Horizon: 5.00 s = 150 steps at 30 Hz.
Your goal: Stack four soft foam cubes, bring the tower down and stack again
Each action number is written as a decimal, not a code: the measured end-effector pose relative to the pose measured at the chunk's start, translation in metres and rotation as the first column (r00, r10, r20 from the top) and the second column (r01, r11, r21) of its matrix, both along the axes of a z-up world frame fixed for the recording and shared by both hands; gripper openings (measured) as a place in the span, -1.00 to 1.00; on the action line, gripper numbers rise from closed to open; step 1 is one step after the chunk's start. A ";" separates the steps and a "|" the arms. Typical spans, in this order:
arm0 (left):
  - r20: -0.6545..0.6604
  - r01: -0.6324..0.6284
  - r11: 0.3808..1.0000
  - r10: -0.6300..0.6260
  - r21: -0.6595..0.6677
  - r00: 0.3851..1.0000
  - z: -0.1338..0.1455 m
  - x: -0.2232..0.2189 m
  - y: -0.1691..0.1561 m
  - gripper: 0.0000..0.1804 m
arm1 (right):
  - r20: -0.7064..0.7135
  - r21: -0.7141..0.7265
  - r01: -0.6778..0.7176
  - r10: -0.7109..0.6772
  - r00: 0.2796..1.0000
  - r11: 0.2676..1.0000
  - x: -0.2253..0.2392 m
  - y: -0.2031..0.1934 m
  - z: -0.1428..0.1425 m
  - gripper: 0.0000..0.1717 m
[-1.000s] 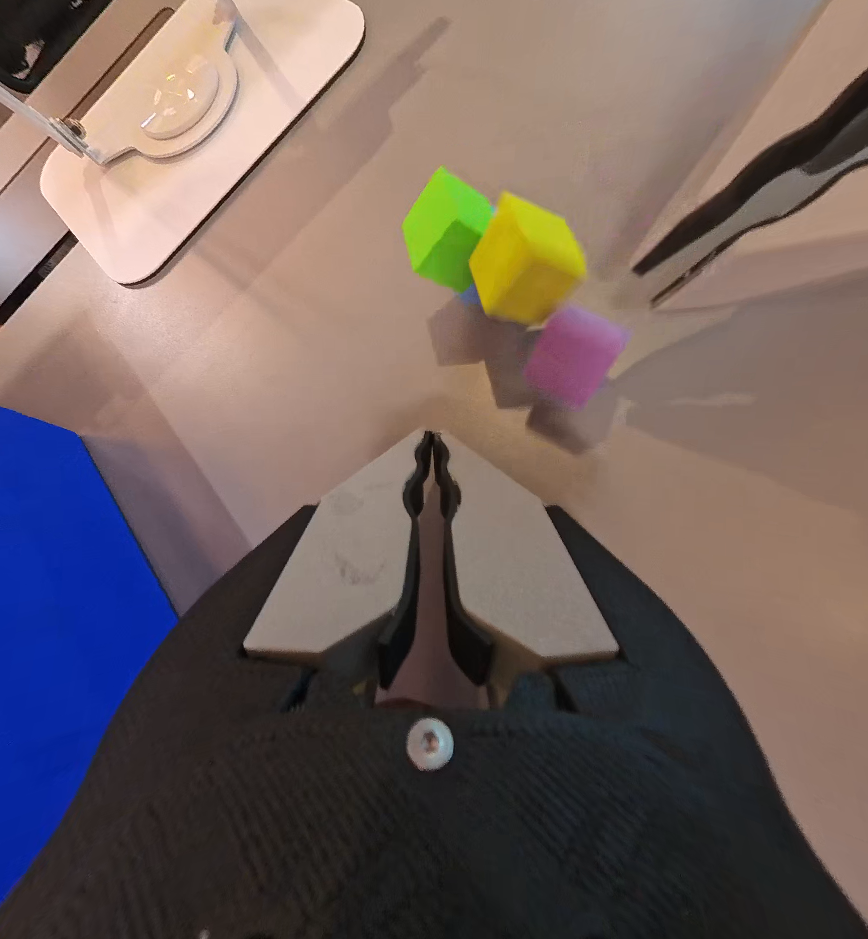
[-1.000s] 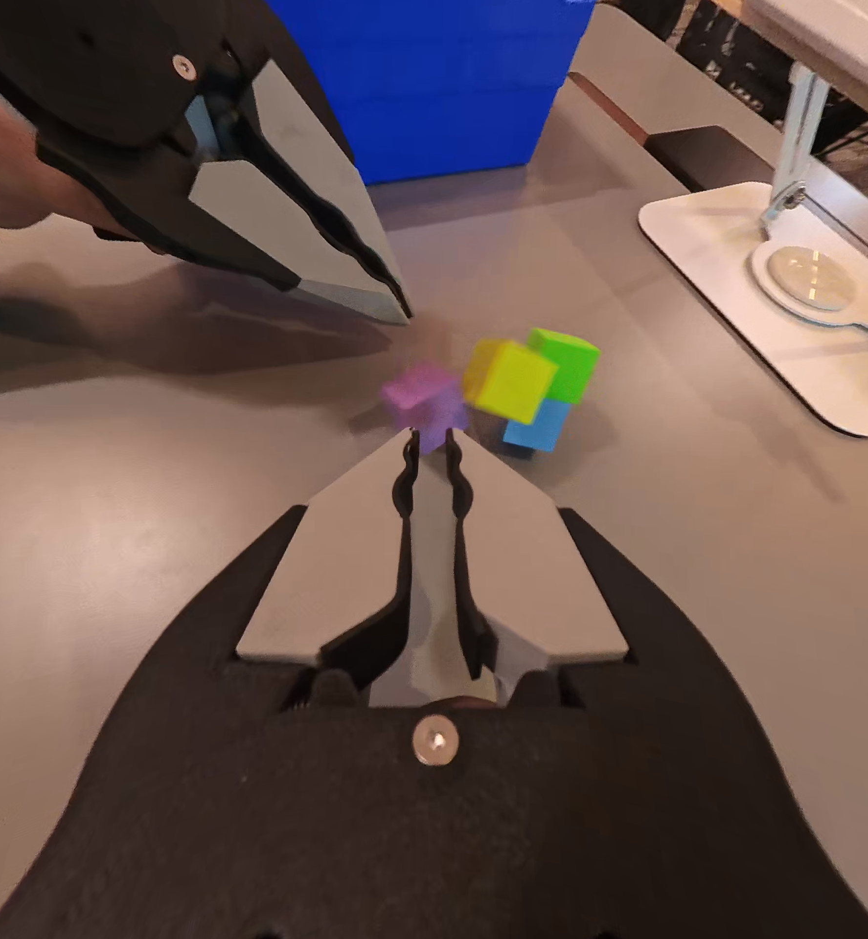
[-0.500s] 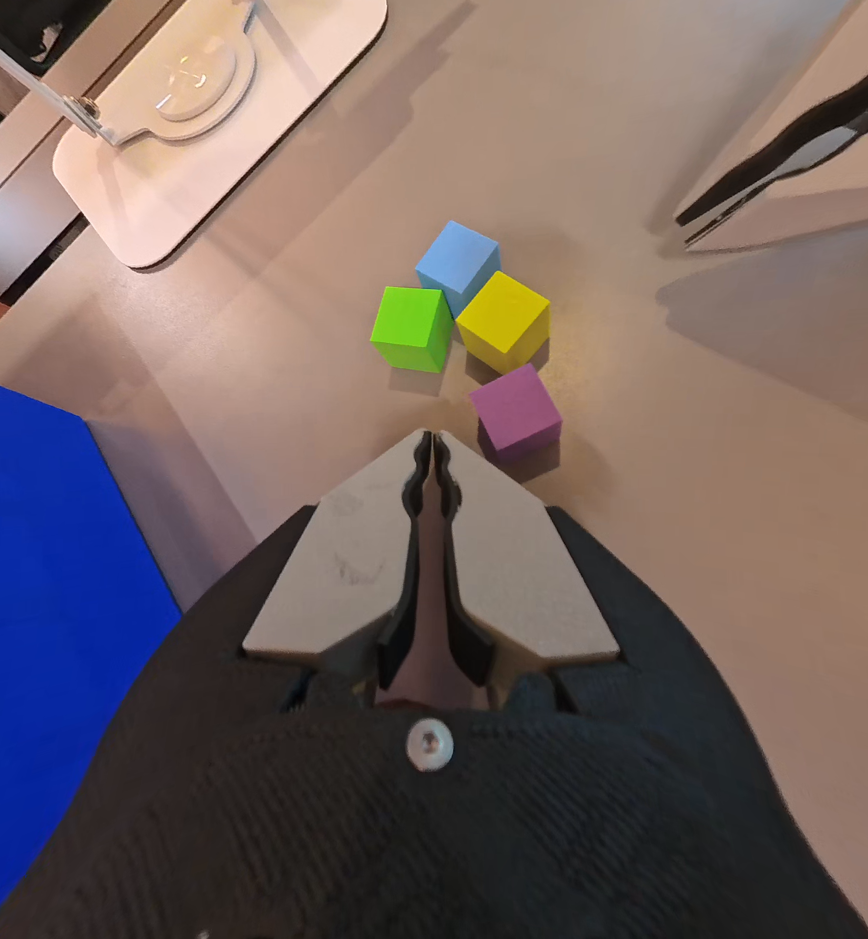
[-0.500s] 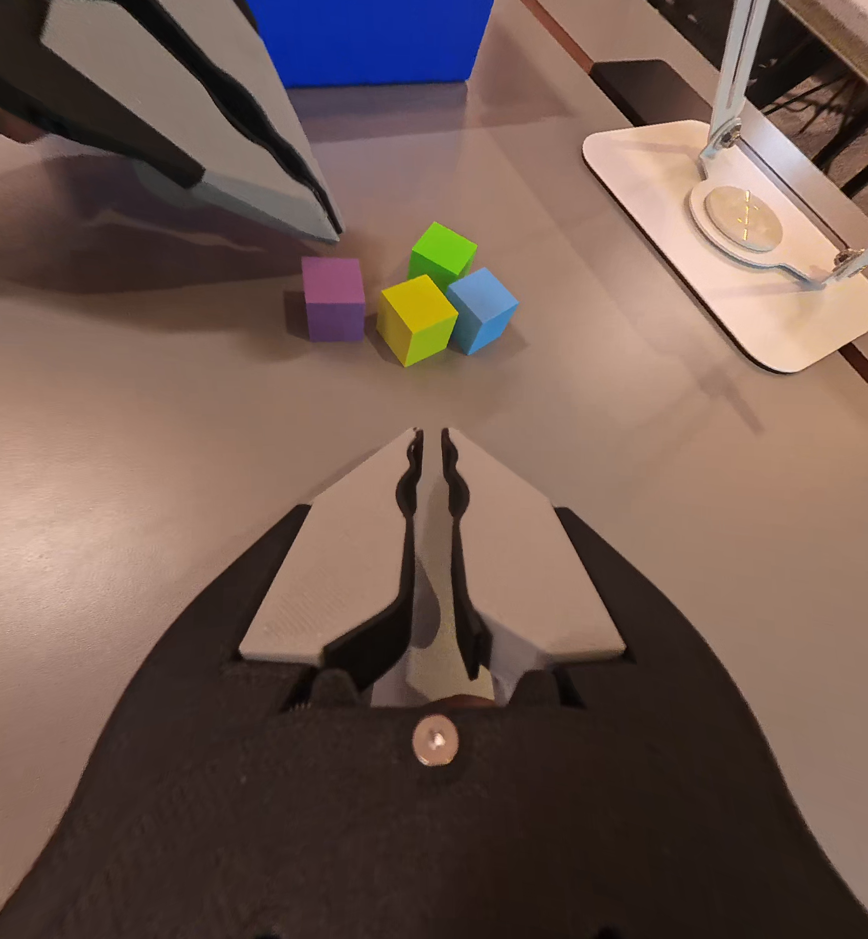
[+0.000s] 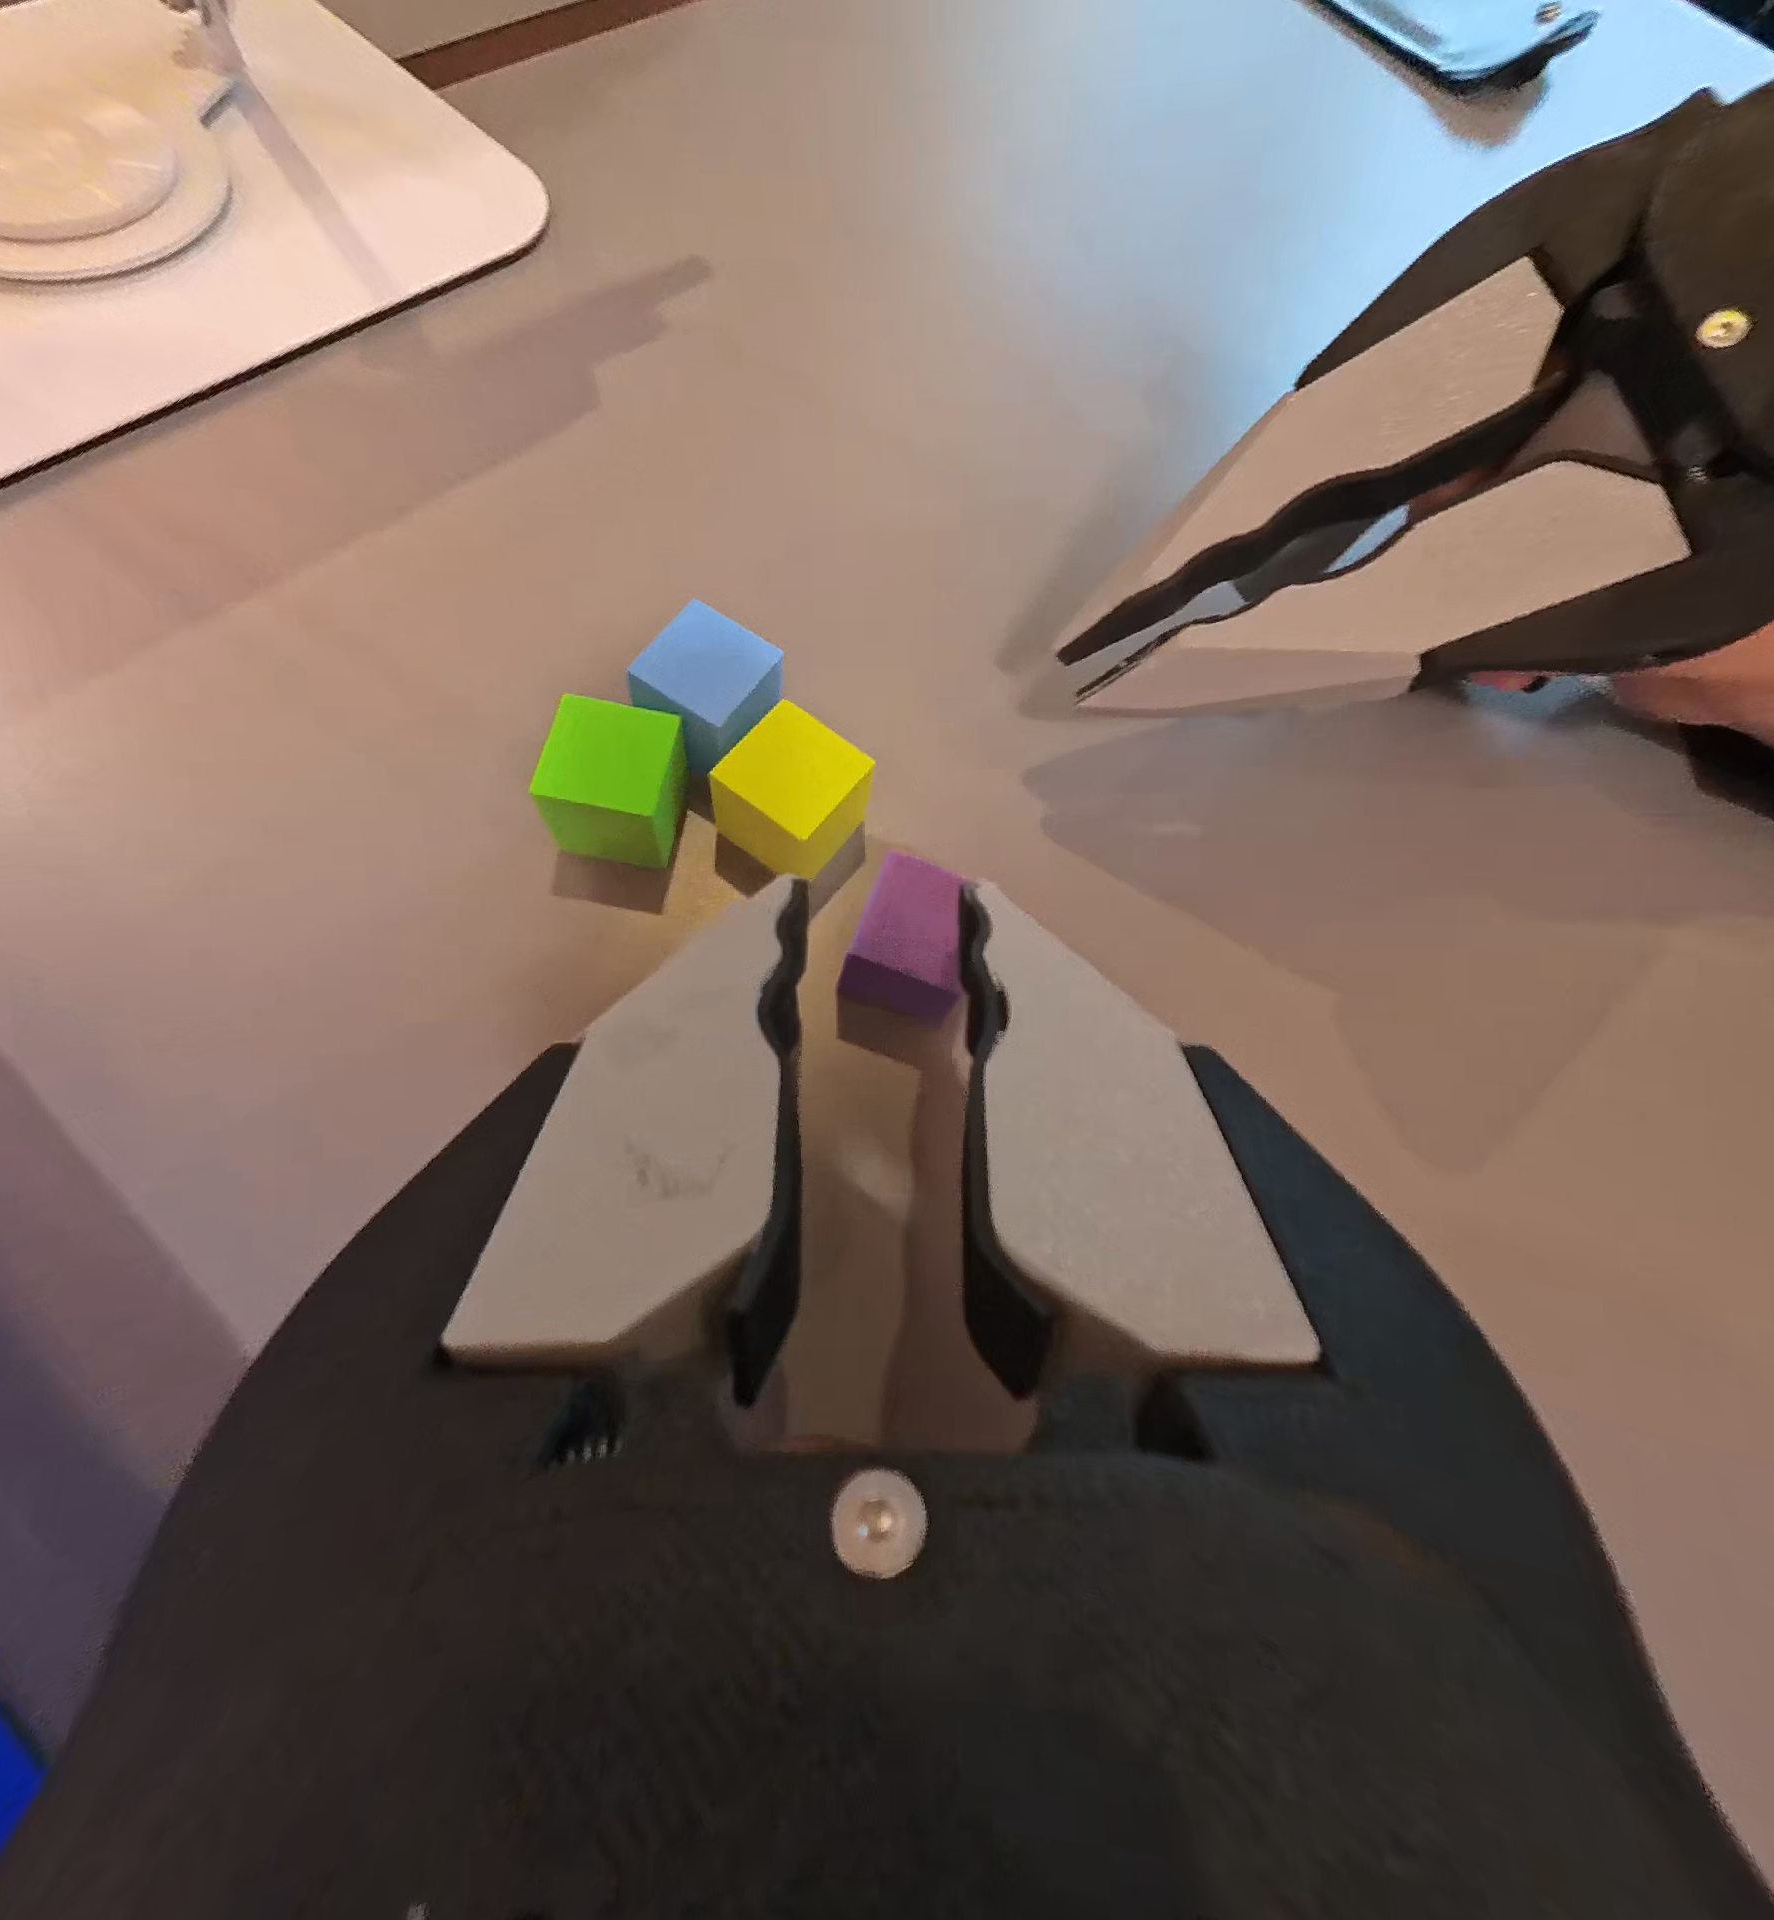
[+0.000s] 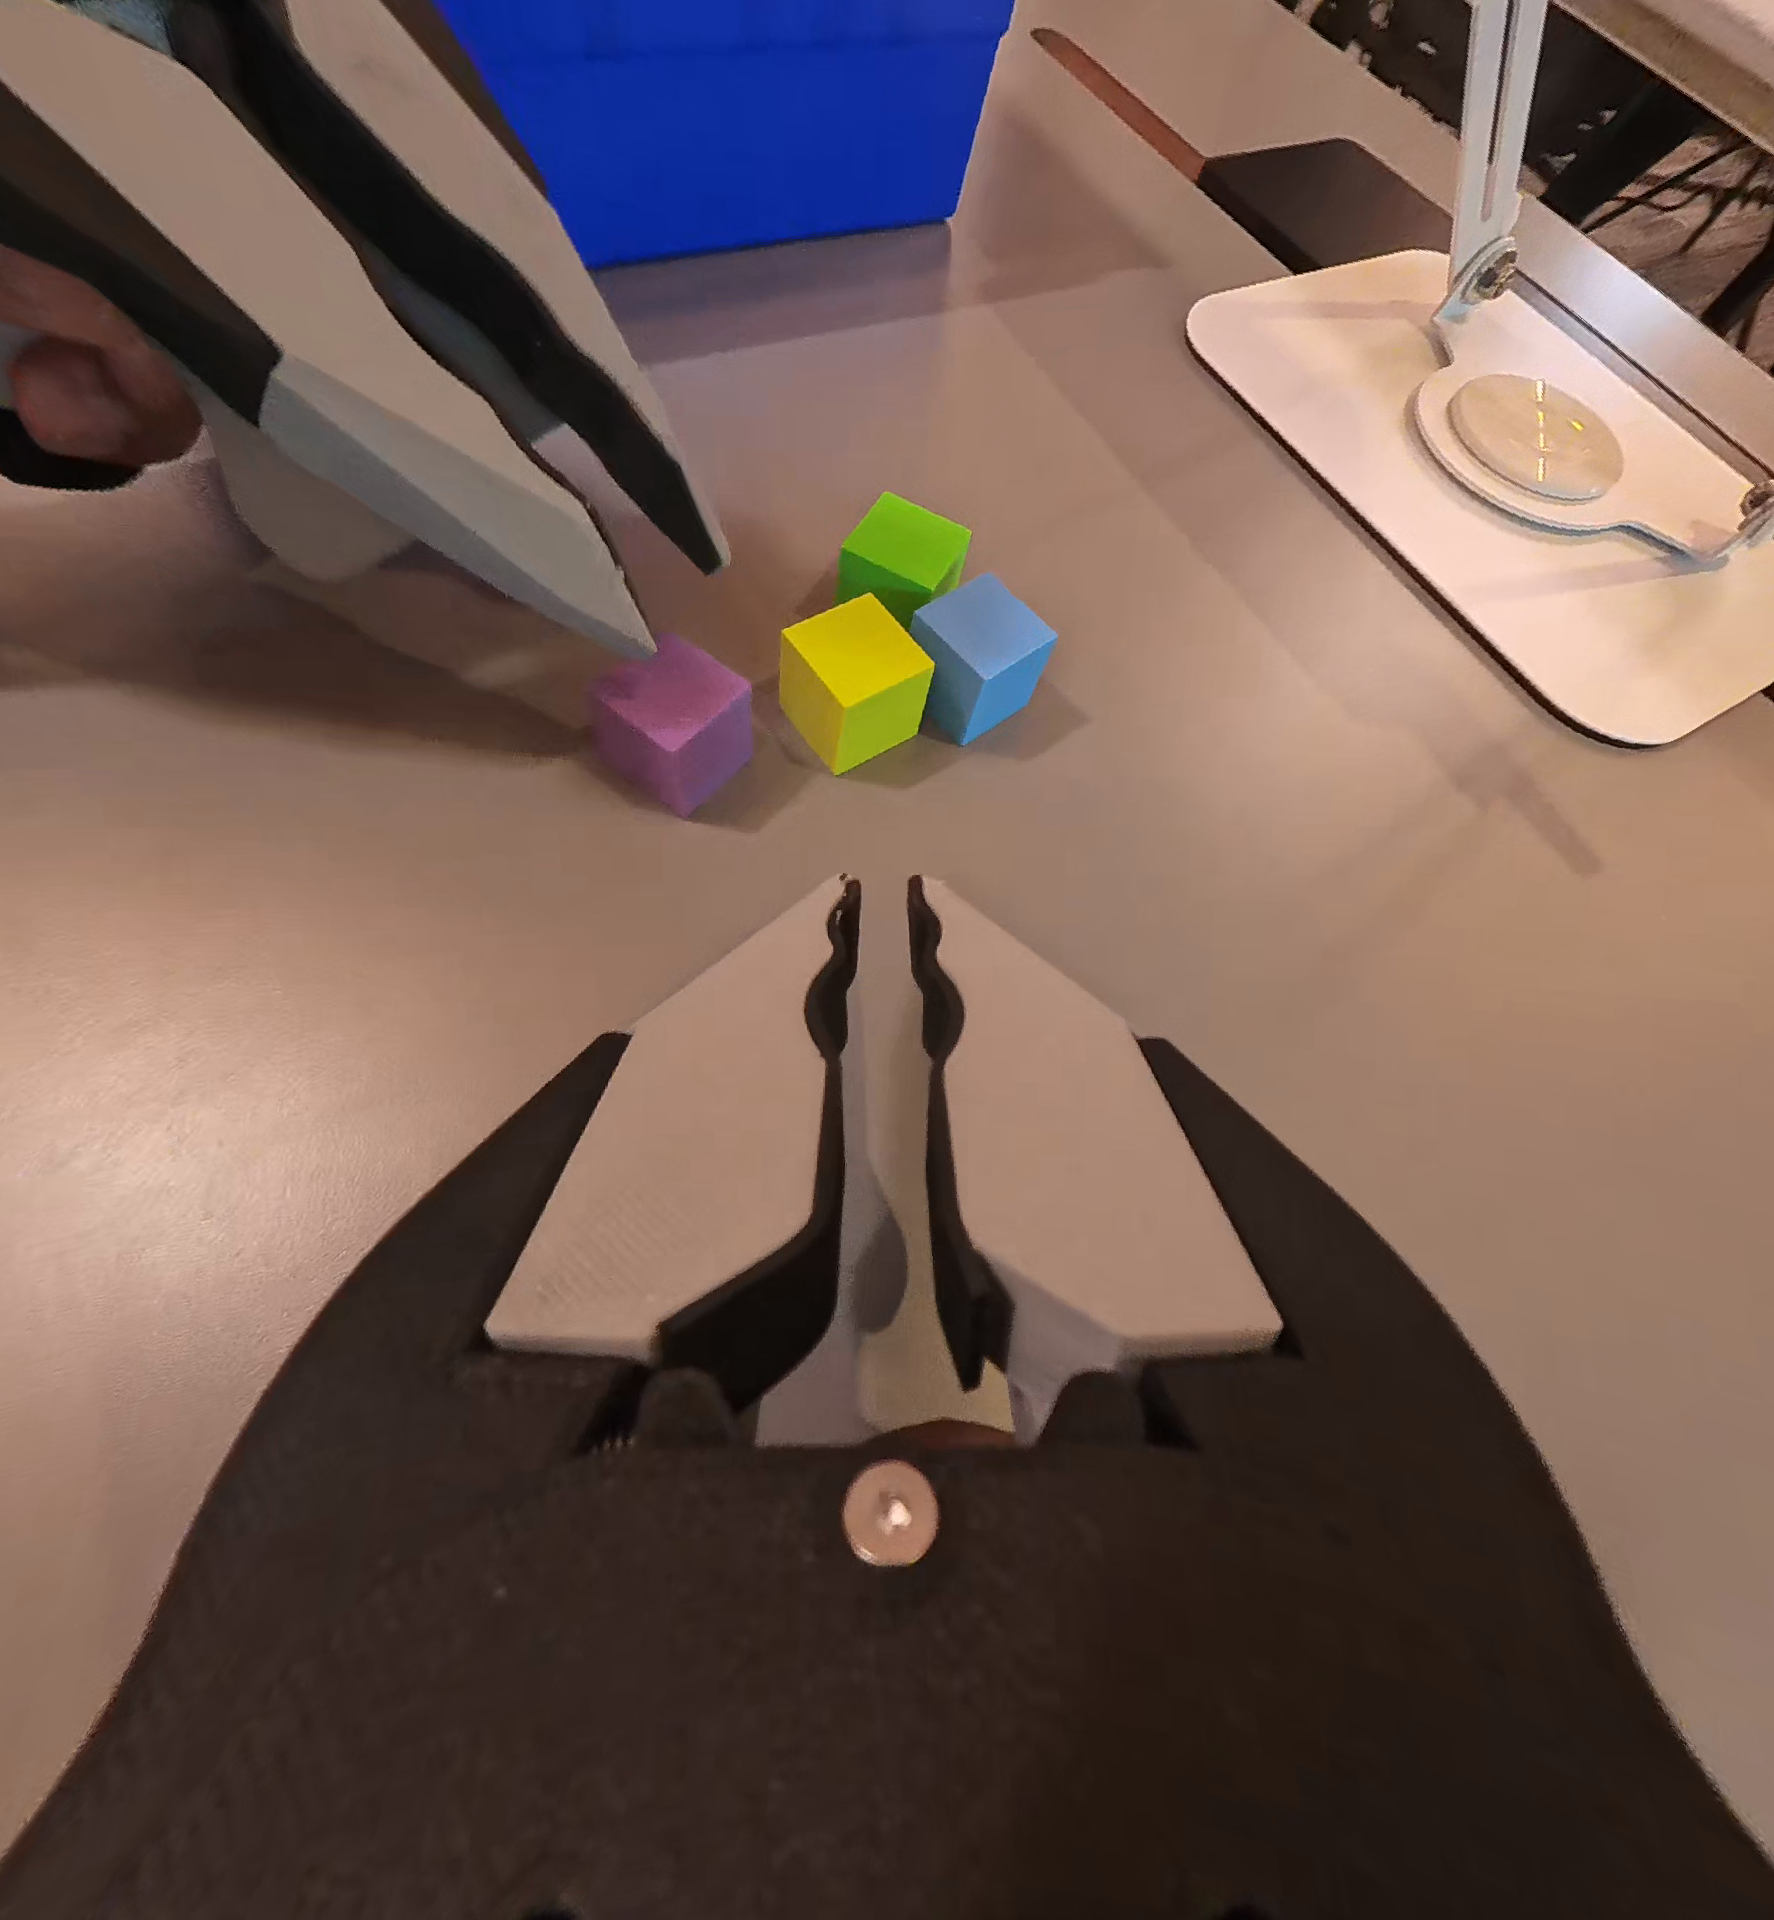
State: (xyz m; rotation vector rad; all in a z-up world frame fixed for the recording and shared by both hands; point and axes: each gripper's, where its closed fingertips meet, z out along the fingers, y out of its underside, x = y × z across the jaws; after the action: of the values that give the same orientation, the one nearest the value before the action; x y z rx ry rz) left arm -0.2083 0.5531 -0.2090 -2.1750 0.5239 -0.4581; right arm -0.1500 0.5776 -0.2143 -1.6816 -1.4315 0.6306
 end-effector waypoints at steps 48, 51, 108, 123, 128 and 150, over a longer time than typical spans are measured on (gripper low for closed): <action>-0.253 0.235 0.971 -0.237 -0.038 0.938 -0.034 0.029 -0.019 -0.71 | -0.044 -0.041 0.010 -0.012 0.999 0.999 -0.018 -0.002 0.013 -0.71; -0.264 0.229 0.973 -0.229 -0.029 0.937 -0.034 0.034 -0.018 -0.71 | -0.069 -0.048 0.033 -0.037 0.997 0.998 -0.011 0.004 0.020 -0.72; -0.284 0.182 0.951 -0.108 0.250 0.953 0.027 -0.006 0.013 -0.43 | 0.000 -0.074 -0.057 0.057 0.998 0.996 -0.006 -0.004 0.008 -0.60; -0.183 -0.133 0.980 0.160 0.151 0.970 0.016 -0.059 0.033 -0.52 | 0.181 0.048 -0.427 0.412 0.893 0.903 -0.056 -0.011 -0.001 -0.54; -0.207 -0.129 0.981 0.158 0.144 0.966 0.014 -0.056 0.032 -0.52 | 0.251 0.099 -0.458 0.423 0.871 0.884 -0.064 -0.004 -0.012 -0.50; -0.249 -0.112 0.985 0.142 0.131 0.958 0.007 -0.050 0.032 -0.52 | 0.231 0.074 -0.471 0.445 0.865 0.879 -0.068 0.003 -0.019 -0.59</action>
State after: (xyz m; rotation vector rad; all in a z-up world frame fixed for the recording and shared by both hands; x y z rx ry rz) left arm -0.2583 0.5849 -0.2024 -2.1519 0.5328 -0.0713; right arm -0.2179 0.5810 -0.2329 -1.3365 -2.0121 0.6126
